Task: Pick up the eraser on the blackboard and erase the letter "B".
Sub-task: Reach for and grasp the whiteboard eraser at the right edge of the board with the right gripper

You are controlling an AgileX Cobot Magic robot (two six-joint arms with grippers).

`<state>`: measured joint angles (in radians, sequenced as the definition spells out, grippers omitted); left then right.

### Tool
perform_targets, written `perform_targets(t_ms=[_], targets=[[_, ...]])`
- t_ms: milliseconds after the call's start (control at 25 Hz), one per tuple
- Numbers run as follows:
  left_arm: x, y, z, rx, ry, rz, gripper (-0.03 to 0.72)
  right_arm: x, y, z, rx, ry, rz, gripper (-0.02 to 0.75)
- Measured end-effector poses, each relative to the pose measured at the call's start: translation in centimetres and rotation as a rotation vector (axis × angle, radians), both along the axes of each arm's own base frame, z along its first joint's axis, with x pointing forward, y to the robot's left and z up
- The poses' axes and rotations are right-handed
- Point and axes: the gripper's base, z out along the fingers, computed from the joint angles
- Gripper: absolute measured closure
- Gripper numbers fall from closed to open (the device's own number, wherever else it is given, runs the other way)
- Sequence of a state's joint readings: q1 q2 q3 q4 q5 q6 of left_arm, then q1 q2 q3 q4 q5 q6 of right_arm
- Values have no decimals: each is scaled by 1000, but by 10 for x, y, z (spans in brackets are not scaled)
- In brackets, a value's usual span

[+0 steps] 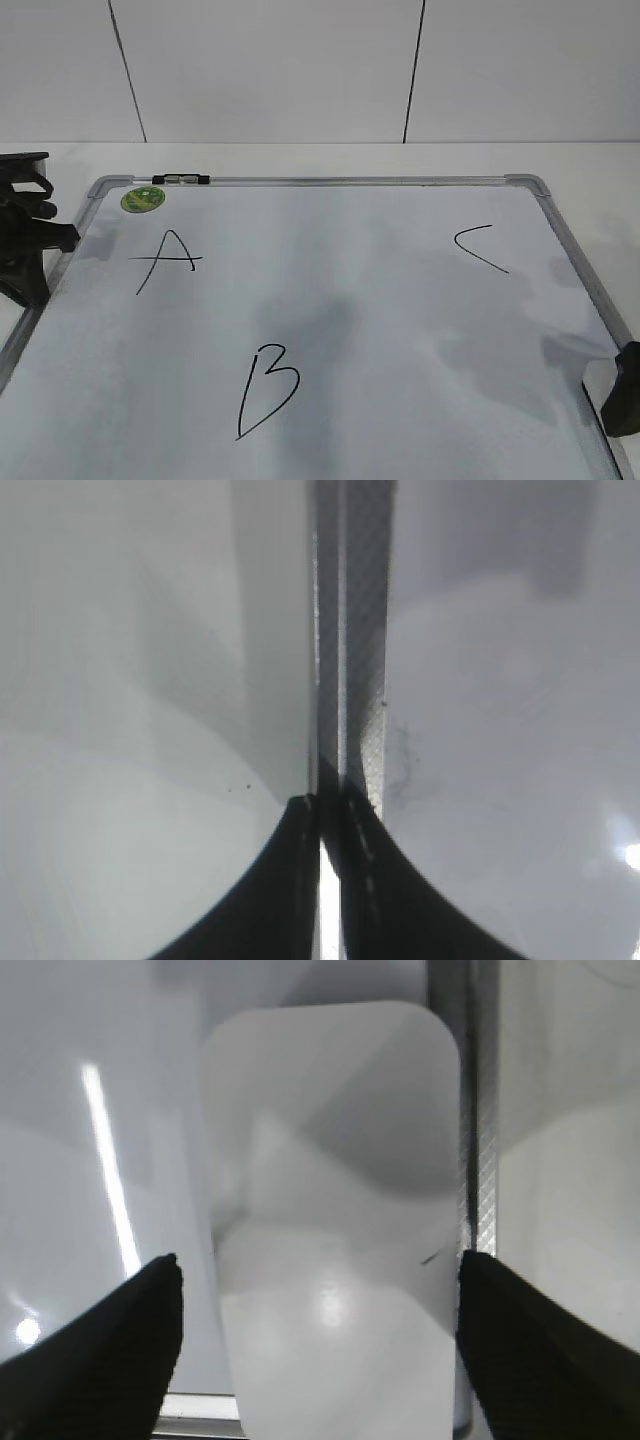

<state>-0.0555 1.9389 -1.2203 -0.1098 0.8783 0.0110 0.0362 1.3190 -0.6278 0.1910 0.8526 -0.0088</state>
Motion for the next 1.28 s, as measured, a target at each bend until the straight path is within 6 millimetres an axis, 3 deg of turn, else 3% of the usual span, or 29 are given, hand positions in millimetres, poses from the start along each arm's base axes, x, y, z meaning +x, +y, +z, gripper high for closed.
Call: perform_targets(t_ms=[320, 680, 1280], targets=[[0, 0, 0, 0, 0, 0, 669, 7, 0, -12, -4, 41, -1, 80], [0, 0, 0, 0, 0, 0, 669, 7, 0, -13, -9, 43, 3, 132], [0, 0, 0, -1, 0, 1, 669, 7, -2, -12, -44, 39, 33, 127]])
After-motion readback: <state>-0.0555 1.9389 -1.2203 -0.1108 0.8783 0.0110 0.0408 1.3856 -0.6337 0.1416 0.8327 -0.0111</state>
